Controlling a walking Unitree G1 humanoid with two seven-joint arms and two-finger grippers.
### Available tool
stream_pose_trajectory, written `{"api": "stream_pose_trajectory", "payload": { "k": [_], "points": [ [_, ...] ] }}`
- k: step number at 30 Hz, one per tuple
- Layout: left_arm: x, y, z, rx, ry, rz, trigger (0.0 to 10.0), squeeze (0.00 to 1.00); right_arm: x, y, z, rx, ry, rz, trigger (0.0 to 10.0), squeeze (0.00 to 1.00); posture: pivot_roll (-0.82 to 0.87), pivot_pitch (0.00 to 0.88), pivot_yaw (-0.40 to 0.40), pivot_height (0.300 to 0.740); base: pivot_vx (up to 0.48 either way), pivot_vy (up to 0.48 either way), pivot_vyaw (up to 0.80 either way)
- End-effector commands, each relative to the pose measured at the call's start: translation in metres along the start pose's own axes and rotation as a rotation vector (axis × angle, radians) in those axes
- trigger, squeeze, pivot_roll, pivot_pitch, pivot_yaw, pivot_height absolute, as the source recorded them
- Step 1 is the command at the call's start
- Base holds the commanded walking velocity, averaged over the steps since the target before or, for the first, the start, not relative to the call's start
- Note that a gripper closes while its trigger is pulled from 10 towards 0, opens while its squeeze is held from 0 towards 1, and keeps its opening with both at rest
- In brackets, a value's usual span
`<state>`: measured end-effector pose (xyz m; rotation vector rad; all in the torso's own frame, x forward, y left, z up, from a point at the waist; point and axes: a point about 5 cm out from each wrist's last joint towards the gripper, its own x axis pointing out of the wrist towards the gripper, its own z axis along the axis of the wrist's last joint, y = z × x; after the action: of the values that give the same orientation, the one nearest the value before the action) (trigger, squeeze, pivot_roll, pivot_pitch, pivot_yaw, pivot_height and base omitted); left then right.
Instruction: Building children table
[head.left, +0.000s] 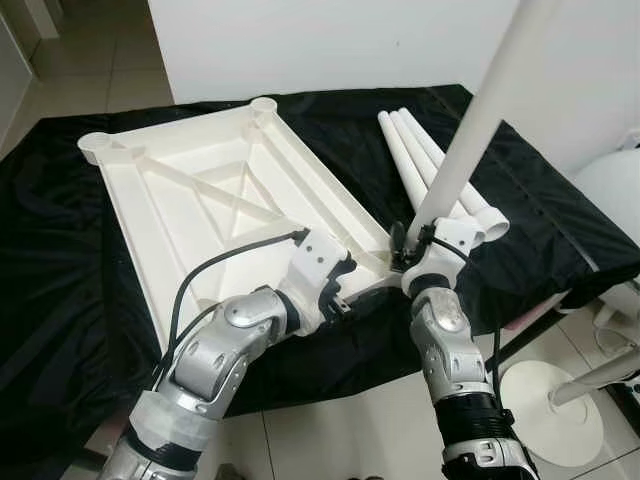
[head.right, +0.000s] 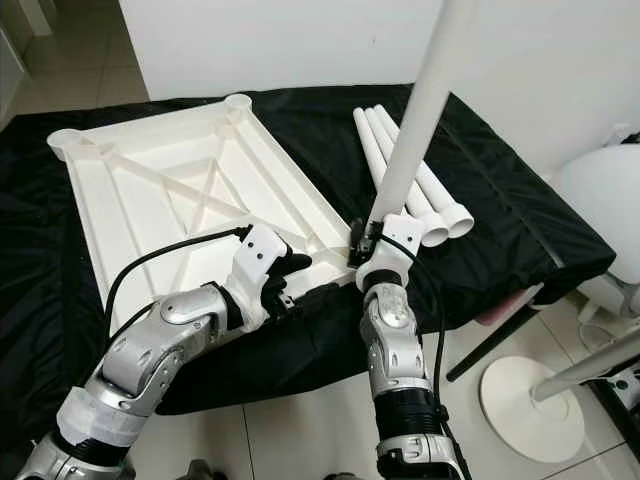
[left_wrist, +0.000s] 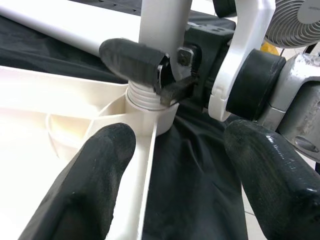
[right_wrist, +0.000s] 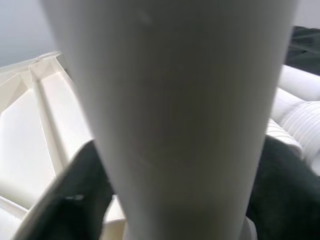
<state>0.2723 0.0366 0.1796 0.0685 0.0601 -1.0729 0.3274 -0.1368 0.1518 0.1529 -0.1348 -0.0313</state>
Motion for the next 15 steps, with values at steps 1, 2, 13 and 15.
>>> {"api": "stream_pose_trajectory", "payload": {
  "k": [1,2,13,15],
  "points": [
    [0.0,0.004,-0.002,0.001,0.018,0.037,10.0,0.0,-0.003,-0.002,-0.002,-0.011,0.015,0.038,10.0,1.0,0.02,0.079,-0.006,0.74,0.0,0.0,0.0],
    [0.0,0.002,-0.004,0.002,0.022,0.033,10.0,0.0,-0.002,-0.004,-0.001,-0.039,0.026,0.081,10.0,1.0,0.02,0.079,-0.006,0.74,0.0,0.0,0.0],
    [0.004,0.0,-0.005,0.007,0.024,0.02,10.0,0.0,0.005,-0.02,0.011,-0.185,0.021,0.337,10.0,0.0,0.02,0.068,-0.012,0.74,0.0,0.0,0.0],
    [0.004,0.0,-0.005,0.008,0.024,0.02,10.0,0.0,0.006,-0.02,0.012,-0.198,0.017,0.367,10.0,0.0,0.02,0.068,-0.012,0.74,0.0,0.0,0.0]
  ]
}}
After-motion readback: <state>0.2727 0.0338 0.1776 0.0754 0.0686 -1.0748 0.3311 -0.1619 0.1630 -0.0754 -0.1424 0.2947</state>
